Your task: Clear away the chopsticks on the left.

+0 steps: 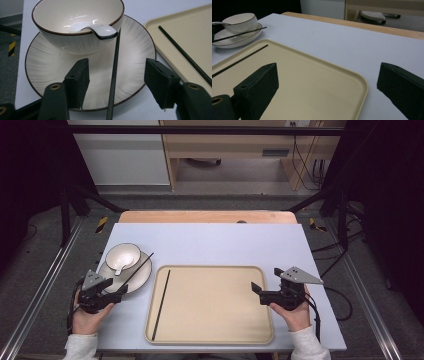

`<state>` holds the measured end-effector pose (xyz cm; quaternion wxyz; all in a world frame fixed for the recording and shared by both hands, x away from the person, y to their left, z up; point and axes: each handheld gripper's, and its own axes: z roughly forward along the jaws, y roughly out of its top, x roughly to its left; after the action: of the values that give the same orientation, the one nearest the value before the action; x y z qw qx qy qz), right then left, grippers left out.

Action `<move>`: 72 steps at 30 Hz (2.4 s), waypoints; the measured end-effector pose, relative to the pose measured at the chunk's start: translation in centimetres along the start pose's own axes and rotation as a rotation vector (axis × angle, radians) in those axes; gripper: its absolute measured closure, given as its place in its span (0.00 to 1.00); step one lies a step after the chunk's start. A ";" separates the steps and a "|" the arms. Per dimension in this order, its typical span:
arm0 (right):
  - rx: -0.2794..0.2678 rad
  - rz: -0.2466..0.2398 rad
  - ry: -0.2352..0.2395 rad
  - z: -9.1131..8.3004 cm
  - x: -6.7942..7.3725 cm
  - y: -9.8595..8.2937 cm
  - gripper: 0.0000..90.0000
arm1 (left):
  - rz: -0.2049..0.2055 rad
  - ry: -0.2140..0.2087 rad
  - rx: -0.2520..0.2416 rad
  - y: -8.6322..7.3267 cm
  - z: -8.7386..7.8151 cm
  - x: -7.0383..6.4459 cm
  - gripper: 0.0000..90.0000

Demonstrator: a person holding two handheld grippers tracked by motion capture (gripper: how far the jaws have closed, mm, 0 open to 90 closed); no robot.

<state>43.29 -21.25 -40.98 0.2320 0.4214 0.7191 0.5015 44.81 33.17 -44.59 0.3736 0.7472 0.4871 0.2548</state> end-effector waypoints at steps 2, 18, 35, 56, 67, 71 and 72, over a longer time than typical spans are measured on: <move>0.000 -0.005 -0.002 0.0 0.0 0.0 0.04 | 0.015 0.000 0.017 0.0 0.5 0.1 0.46; 0.007 -0.007 0.001 0.2 0.1 0.0 0.05 | 0.067 -0.018 0.121 0.3 3.0 0.3 0.81; 0.002 -0.004 0.001 0.1 0.0 0.0 0.05 | 0.040 -0.037 0.089 0.5 2.5 -1.0 0.95; -0.005 0.007 -0.009 -0.3 -0.6 -0.2 0.05 | 0.004 -0.009 -0.032 1.3 -0.9 -6.6 0.95; -0.004 0.008 -0.013 -0.3 -0.7 -0.2 0.05 | -0.001 0.013 -0.082 0.7 -1.8 -10.2 0.95; -0.001 0.007 -0.020 -0.2 -0.4 -0.2 0.05 | -0.023 0.017 -0.092 0.6 -1.7 -11.4 0.95; -0.003 0.010 -0.020 -0.2 -0.4 -0.2 0.05 | -0.026 0.017 -0.089 0.6 -1.8 -11.7 0.95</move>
<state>43.25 -21.75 -41.13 0.2372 0.4296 0.7140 0.4994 39.21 22.82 -43.25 0.4056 0.7214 0.4879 0.2776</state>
